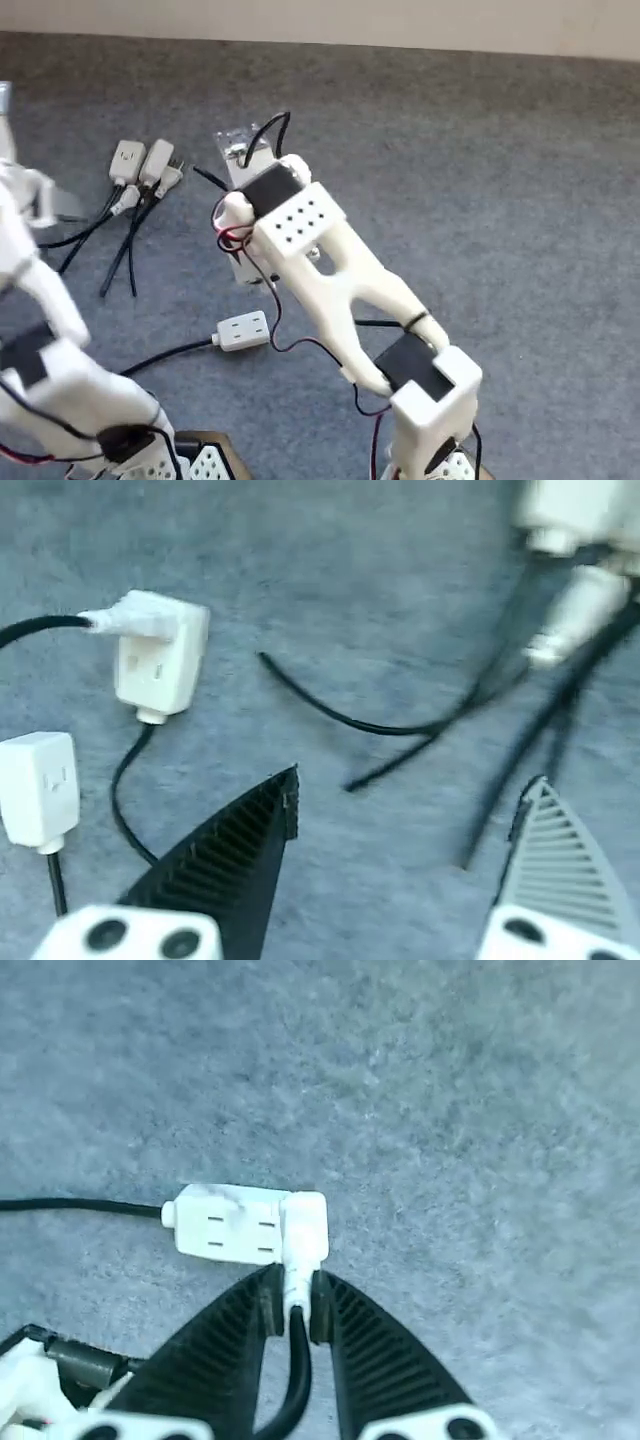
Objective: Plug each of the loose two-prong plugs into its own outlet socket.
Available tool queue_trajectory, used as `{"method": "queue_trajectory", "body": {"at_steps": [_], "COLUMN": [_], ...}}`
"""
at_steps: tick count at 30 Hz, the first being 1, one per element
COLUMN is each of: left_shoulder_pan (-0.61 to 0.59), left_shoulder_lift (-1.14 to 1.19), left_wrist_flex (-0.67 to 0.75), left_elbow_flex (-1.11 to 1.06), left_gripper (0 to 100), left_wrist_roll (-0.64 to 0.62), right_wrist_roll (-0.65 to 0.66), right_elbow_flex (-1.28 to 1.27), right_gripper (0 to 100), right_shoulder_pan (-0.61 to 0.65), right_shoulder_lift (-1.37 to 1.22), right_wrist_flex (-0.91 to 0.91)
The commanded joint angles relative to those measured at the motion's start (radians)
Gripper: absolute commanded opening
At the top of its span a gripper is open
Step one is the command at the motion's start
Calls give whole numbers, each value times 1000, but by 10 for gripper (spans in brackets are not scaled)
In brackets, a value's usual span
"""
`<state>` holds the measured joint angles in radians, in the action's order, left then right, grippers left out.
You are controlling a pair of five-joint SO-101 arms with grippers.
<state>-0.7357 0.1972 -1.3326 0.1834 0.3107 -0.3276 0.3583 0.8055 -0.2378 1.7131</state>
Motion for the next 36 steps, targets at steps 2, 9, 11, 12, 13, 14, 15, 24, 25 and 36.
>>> {"method": "queue_trajectory", "body": {"at_steps": [2,9,11,12,13,14,15,24,25,36], "left_shoulder_pan": [-153,-209,-209,-209,-209,-211,-211,-209,-209,-211], "left_shoulder_lift": [289,533,576,596,611,624,631,638,638,638], "left_wrist_flex": [-48,-66,-66,-66,-66,-66,-66,-66,-66,-66], "left_elbow_flex": [363,602,636,657,676,693,707,717,717,717], "left_gripper": [339,339,338,338,338,338,338,338,338,338], "left_wrist_roll": [37,58,64,64,64,64,63,60,60,60], "right_wrist_roll": [-86,-104,-104,-104,-104,-104,-104,-103,-101,-104], "right_elbow_flex": [59,56,56,56,56,48,30,-113,-117,-111], "right_gripper": [5,5,5,5,5,5,5,5,5,5], "right_shoulder_pan": [10,96,122,130,136,137,137,94,93,99], "right_shoulder_lift": [-15,-21,-22,-22,-24,-24,-22,-22,-22,-19], "right_wrist_flex": [39,45,45,45,45,47,47,18,19,-4]}}
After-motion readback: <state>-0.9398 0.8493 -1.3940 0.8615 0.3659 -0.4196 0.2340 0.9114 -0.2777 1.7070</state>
